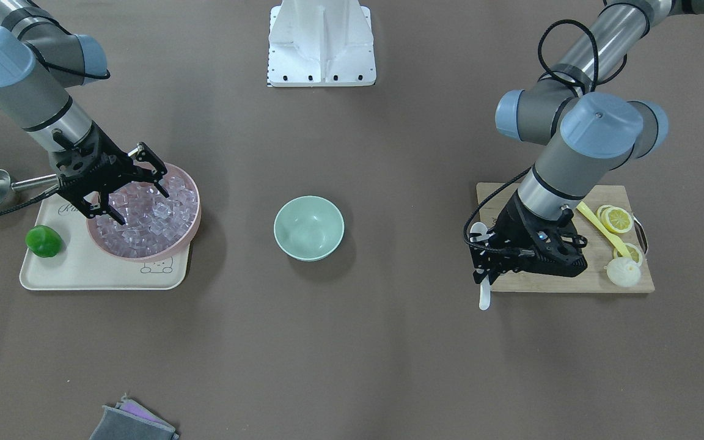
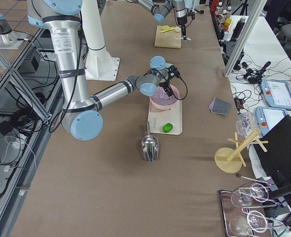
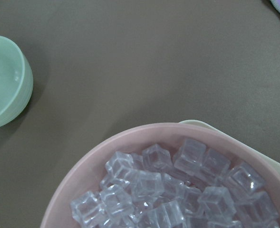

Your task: Put spoon and ice into bowl

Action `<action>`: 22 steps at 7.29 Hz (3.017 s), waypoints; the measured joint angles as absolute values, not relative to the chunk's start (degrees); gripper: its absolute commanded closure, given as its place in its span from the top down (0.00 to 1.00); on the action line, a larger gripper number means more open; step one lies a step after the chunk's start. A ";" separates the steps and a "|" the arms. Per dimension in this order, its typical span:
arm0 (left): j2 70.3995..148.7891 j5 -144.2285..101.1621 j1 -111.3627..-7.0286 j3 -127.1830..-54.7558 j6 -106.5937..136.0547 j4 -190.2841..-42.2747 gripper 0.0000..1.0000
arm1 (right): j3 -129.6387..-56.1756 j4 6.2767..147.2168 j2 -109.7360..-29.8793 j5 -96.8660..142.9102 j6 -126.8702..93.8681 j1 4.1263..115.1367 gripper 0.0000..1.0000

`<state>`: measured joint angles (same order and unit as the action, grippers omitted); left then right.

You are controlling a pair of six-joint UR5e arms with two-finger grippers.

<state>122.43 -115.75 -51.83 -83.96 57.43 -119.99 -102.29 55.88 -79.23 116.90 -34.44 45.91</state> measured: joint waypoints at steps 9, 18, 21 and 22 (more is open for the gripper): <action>122.34 -115.75 -51.33 -83.78 57.06 -120.06 0.00 | -98.33 56.30 -77.28 116.89 -35.65 43.96 0.63; 122.42 -115.75 -50.89 -83.76 56.86 -120.26 0.00 | -97.95 56.58 -77.52 116.63 -37.78 43.67 0.18; 122.43 -115.75 -50.89 -83.81 56.86 -120.27 0.00 | -98.26 56.52 -77.83 116.63 -37.87 43.73 0.17; 122.43 -115.75 -50.89 -83.84 56.87 -120.30 0.00 | -98.37 56.51 -77.88 116.63 -37.88 43.75 0.41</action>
